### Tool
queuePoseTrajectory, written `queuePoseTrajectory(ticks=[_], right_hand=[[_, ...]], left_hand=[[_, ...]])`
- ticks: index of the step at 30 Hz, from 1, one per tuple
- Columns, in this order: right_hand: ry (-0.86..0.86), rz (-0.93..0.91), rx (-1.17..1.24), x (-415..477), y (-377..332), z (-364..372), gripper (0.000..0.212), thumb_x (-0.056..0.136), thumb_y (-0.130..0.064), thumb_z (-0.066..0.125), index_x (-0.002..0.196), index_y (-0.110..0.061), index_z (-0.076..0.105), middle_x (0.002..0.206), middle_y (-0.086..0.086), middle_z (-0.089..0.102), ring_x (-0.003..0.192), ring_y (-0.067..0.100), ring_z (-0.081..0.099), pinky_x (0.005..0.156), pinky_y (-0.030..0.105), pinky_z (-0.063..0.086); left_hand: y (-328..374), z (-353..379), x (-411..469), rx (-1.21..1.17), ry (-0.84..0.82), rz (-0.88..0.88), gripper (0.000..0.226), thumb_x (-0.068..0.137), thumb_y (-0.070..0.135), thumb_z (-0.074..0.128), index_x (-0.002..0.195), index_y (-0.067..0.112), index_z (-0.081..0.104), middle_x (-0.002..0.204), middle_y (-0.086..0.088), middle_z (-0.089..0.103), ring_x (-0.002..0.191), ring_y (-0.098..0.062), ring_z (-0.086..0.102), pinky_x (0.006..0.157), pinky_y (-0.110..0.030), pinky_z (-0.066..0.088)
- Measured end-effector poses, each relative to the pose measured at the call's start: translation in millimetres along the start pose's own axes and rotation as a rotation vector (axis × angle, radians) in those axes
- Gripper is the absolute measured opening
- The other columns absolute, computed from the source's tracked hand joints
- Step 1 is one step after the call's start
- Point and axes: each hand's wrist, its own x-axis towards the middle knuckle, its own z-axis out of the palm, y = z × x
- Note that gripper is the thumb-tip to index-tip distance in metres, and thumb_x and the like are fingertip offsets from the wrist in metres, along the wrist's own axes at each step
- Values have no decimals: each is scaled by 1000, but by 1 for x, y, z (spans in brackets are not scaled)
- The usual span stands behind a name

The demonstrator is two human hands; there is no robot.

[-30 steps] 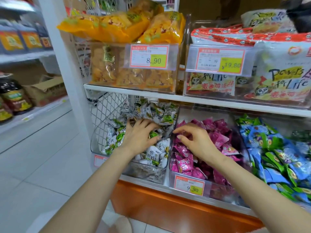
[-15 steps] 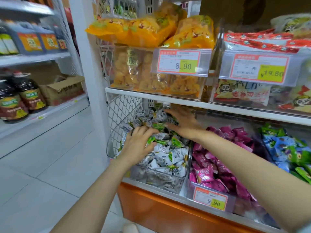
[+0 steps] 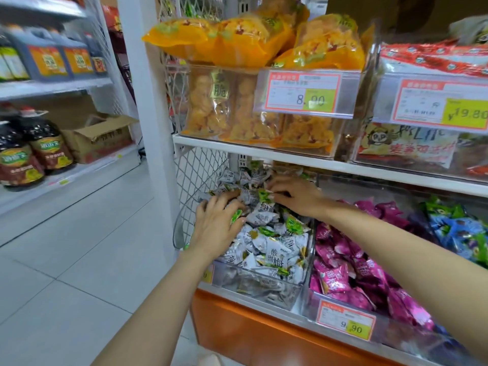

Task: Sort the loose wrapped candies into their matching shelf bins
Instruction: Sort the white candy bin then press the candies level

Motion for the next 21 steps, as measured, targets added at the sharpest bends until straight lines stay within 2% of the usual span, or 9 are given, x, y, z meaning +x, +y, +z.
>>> queuePoseTrajectory(ticks=[3, 6, 11, 12, 14, 16, 18, 21], right_hand=[[89, 3, 111, -9, 0, 1, 23, 93, -18, 56, 104, -5, 70, 117, -10, 56, 111, 7, 50, 102, 26, 35], [143, -36, 174, -20, 4, -4, 16, 91, -10, 59, 96, -4, 73, 116, -14, 56, 112, 5, 51, 104, 22, 33], [43, -49, 84, -39, 2, -12, 10, 87, -9, 62, 84, -16, 68, 126, -17, 52, 124, -1, 38, 111, 26, 22], [30, -61, 44, -40, 0, -12, 11, 86, -8, 62, 91, -16, 67, 126, -15, 53, 123, 0, 36, 112, 26, 21], [-5, -24, 6, -39, -11, -13, 34, 85, -6, 59, 116, -21, 60, 124, -14, 52, 117, 0, 34, 110, 25, 19], [6, -10, 22, -31, -23, -14, 46, 86, -9, 57, 128, -28, 51, 127, -10, 51, 115, 3, 37, 109, 30, 24], [5, -52, 7, -16, -34, -10, 45, 91, -21, 56, 133, -30, 46, 139, -7, 46, 126, 8, 38, 113, 36, 22], [-146, -79, -99, 13, -45, 6, 59, 93, -47, 50, 145, -36, 26, 154, -10, 23, 141, 11, 18, 118, 41, 9]], left_hand=[[1, 0, -1, 23, 60, -14, 55, 82, 54, 19, 110, 28, 60, 128, 6, 51, 119, -17, 38, 97, -35, 13], [2, 1, -1, 28, 104, -26, 53, 83, 51, 22, 107, 27, 62, 120, 4, 56, 115, -20, 41, 95, -37, 17], [1, -2, 0, -26, 98, -2, 47, 82, 49, 30, 104, 23, 62, 123, 1, 55, 113, -24, 42, 91, -40, 30], [0, -4, 0, -43, 99, 0, 43, 84, 48, 35, 106, 23, 61, 126, 1, 53, 114, -23, 40, 90, -38, 29], [-2, -6, 0, -67, 100, -22, 33, 88, 40, 51, 114, 22, 57, 128, 0, 49, 116, -22, 37, 91, -33, 26], [-5, -7, -2, -37, 116, -46, 39, 87, 35, 61, 121, 18, 54, 126, -2, 48, 118, -22, 38, 93, -33, 27], [-8, -8, -4, -20, 129, -66, 45, 86, 39, 62, 122, 15, 53, 125, -4, 49, 118, -23, 40, 95, -34, 29], [-11, -9, -5, -51, 139, -75, 54, 85, 54, 48, 120, 13, 54, 123, -5, 52, 116, -23, 44, 93, -36, 35]])
